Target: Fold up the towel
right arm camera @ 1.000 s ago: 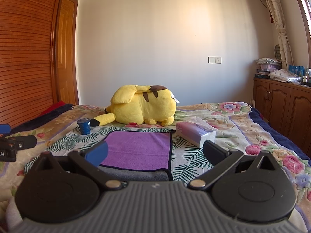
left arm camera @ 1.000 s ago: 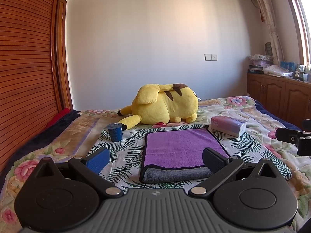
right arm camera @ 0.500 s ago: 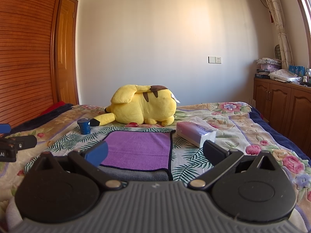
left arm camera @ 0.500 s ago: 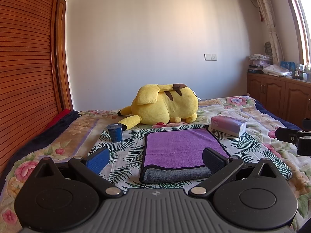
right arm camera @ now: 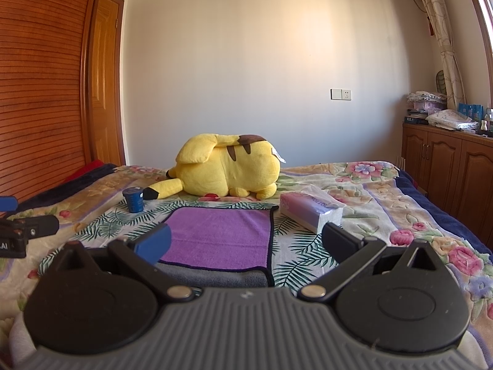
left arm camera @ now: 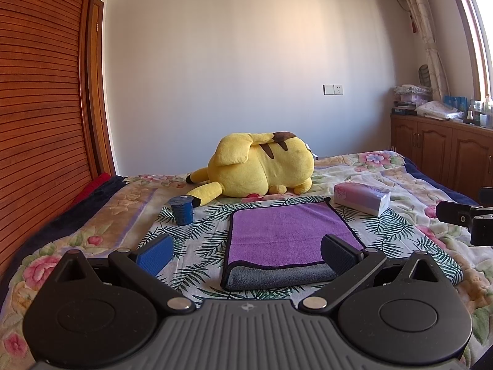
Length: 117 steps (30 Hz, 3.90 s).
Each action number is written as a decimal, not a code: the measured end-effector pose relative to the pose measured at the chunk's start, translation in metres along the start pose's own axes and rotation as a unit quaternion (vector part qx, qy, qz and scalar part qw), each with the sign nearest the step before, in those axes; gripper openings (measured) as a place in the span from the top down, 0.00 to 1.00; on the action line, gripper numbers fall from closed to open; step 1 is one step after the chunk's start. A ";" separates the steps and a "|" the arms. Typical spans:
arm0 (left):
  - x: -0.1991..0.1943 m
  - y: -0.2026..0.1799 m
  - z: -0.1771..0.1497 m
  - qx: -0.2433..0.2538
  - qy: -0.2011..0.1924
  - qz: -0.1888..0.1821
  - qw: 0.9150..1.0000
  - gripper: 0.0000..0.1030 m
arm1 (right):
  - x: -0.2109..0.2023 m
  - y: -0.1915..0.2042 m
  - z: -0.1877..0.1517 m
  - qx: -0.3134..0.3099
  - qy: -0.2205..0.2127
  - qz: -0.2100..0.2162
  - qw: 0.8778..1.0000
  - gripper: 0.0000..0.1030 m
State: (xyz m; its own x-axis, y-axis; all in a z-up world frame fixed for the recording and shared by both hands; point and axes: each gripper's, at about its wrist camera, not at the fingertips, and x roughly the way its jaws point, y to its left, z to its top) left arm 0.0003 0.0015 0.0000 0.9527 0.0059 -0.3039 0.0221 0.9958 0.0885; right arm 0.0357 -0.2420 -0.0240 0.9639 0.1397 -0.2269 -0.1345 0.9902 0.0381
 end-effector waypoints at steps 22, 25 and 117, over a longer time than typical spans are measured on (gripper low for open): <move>0.012 -0.008 -0.003 0.017 0.043 -0.011 0.999 0.16 | 0.011 0.003 0.000 -0.002 0.018 0.003 1.000 0.00; 0.018 -0.009 -0.003 0.020 0.051 -0.010 0.998 0.16 | 0.016 0.004 0.000 -0.005 0.022 0.007 1.000 0.00; 0.243 0.041 -0.050 0.022 0.247 -0.073 0.966 0.87 | 0.207 -0.029 -0.043 -0.006 0.270 0.076 0.960 0.27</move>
State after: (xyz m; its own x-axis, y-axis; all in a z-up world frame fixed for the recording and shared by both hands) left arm 0.2175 0.0480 -0.1176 0.6774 -0.0815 -0.7311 0.1692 0.9845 0.0470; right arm 0.2287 -0.2413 -0.1139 0.6736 0.2626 -0.6909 -0.2703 0.9575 0.1004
